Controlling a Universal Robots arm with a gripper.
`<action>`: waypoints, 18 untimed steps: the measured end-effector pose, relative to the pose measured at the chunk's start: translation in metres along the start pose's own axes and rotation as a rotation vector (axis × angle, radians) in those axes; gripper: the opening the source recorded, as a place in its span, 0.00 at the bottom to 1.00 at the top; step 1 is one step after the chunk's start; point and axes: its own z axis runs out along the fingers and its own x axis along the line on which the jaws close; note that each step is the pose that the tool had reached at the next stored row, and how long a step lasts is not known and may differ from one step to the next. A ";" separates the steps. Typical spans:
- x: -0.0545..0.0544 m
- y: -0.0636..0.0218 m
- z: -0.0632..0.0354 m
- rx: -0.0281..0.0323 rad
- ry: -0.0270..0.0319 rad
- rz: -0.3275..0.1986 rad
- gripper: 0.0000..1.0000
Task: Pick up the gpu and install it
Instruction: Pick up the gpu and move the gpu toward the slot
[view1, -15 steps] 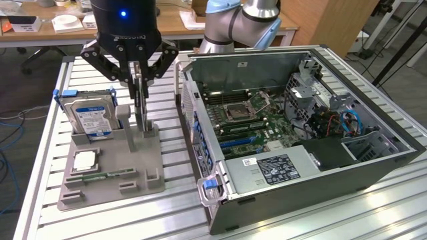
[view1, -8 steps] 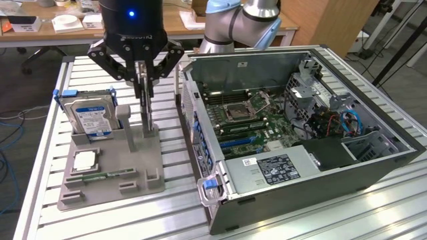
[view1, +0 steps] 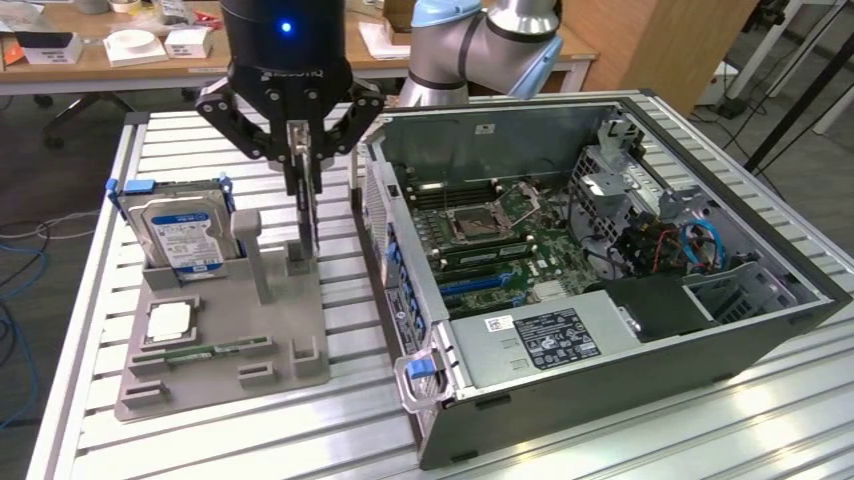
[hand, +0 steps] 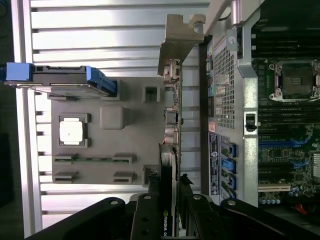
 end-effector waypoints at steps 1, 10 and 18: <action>-0.001 0.0001 0.0000 0.0000 -0.0001 0.000 0.26; -0.004 0.0002 0.0000 0.0000 0.0000 0.000 0.26; -0.004 0.0003 -0.0023 0.0001 0.0001 0.000 0.26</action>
